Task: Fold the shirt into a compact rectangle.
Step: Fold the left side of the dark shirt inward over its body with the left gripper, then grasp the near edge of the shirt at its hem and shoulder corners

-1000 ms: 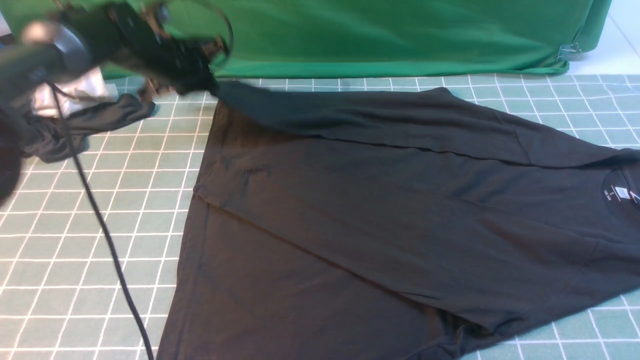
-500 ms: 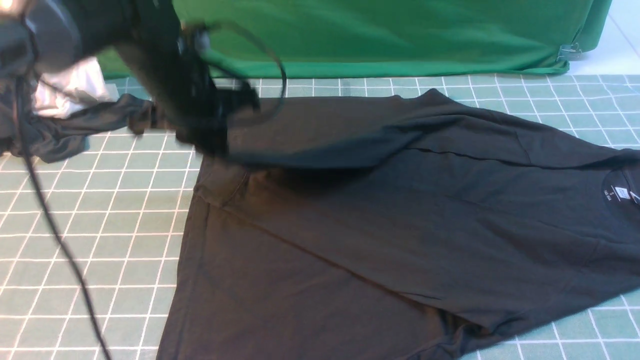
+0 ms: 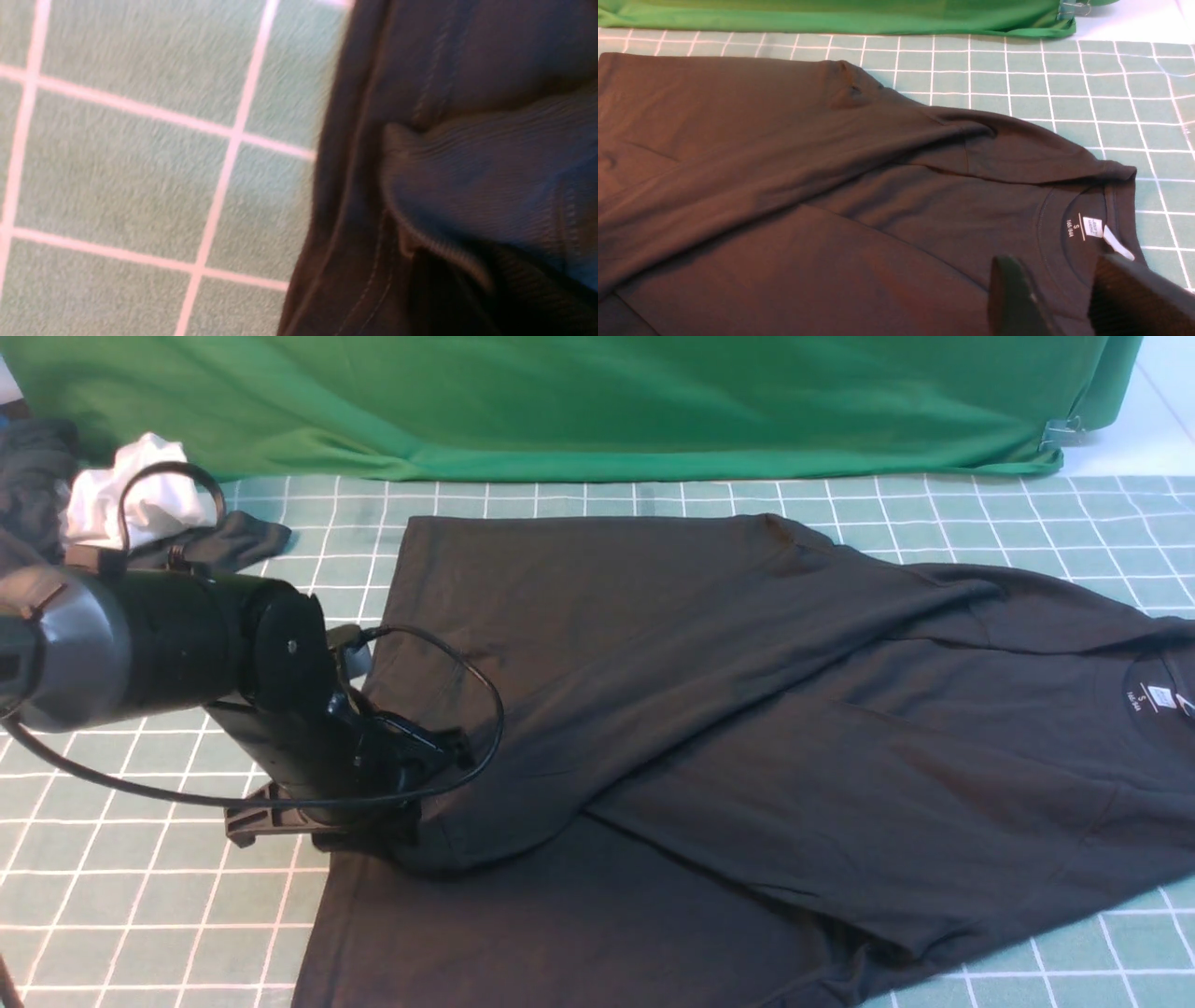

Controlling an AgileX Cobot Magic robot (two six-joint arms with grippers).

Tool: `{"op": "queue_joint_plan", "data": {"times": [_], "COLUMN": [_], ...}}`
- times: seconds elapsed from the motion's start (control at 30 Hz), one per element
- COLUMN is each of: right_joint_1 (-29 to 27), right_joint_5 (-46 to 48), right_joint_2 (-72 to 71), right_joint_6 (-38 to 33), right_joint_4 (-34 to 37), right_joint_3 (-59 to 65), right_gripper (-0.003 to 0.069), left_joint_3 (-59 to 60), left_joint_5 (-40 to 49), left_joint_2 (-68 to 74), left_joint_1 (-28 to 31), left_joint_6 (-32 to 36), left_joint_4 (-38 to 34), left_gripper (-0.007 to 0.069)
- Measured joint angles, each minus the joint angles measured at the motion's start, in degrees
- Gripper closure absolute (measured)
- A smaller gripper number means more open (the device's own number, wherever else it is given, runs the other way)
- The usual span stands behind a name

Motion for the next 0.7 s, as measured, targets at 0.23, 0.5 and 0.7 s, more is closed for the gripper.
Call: {"op": "queue_joint_plan", "data": {"times": [0.23,0.5,0.7], "right_joint_1": [0.0,0.0,0.0], "right_joint_5": [0.0,0.1,0.1], "right_joint_2": [0.0,0.0,0.0], "right_joint_6": [-0.1,-0.1,-0.1], "right_joint_4": [0.8,0.8,0.8], "right_joint_3": [0.0,0.0,0.0], "right_gripper": [0.0421,0.0421,0.0421], "left_joint_3": [-1.6,-2.0,9.0], "left_joint_5": [7.2,19.7,20.1], "left_joint_2": [-4.7,-13.7,-14.0], "left_joint_1": [0.0,0.0,-3.6], "left_joint_6": [0.6,4.2,4.6], "left_joint_4": [0.6,2.9,1.9], "left_gripper": [0.0174,0.0044,0.0099]}}
